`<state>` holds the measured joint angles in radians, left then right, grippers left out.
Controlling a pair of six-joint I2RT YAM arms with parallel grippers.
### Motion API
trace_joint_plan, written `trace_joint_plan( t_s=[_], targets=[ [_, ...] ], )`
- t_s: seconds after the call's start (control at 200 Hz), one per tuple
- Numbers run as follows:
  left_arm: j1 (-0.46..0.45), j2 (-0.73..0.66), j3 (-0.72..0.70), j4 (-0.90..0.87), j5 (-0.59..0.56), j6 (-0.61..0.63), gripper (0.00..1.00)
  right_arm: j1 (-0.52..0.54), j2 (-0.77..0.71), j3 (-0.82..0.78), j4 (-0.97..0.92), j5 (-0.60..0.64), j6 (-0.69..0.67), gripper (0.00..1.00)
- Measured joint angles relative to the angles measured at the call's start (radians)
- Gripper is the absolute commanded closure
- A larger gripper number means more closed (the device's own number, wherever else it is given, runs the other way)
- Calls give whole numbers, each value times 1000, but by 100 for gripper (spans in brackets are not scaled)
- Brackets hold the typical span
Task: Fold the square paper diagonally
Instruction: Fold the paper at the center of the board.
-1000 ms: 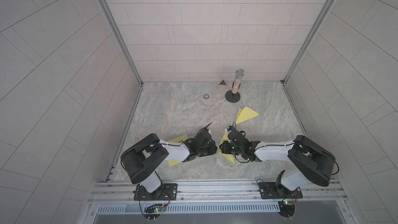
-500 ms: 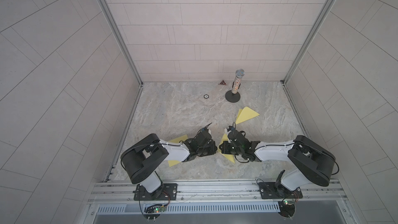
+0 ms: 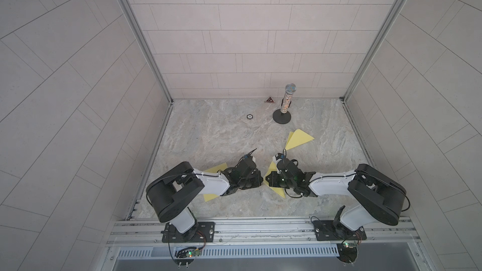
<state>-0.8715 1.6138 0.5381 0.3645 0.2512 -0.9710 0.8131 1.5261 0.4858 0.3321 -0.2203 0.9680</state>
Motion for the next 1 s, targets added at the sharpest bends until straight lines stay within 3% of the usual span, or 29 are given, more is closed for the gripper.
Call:
trace_joint_plan(
  t_s=[0.27, 0.67, 0.76, 0.921, 1.001],
  targets=[
    [0, 0, 0, 0, 0, 0, 100, 0, 4, -1, 27, -8, 5, 75],
    [0, -53, -38, -26, -44, -16, 100, 0, 6, -2, 51, -16, 5, 68],
    [0, -61, -44, -26, -49, -21, 99, 0, 6, -3, 53, -15, 5, 73],
    [0, -90, -74, -22, -54, -31, 97, -1, 14, -15, 54, -7, 11, 100],
    [0, -98, -80, -21, -50, -34, 97, -2, 14, -18, 58, -4, 14, 100]
  ],
)
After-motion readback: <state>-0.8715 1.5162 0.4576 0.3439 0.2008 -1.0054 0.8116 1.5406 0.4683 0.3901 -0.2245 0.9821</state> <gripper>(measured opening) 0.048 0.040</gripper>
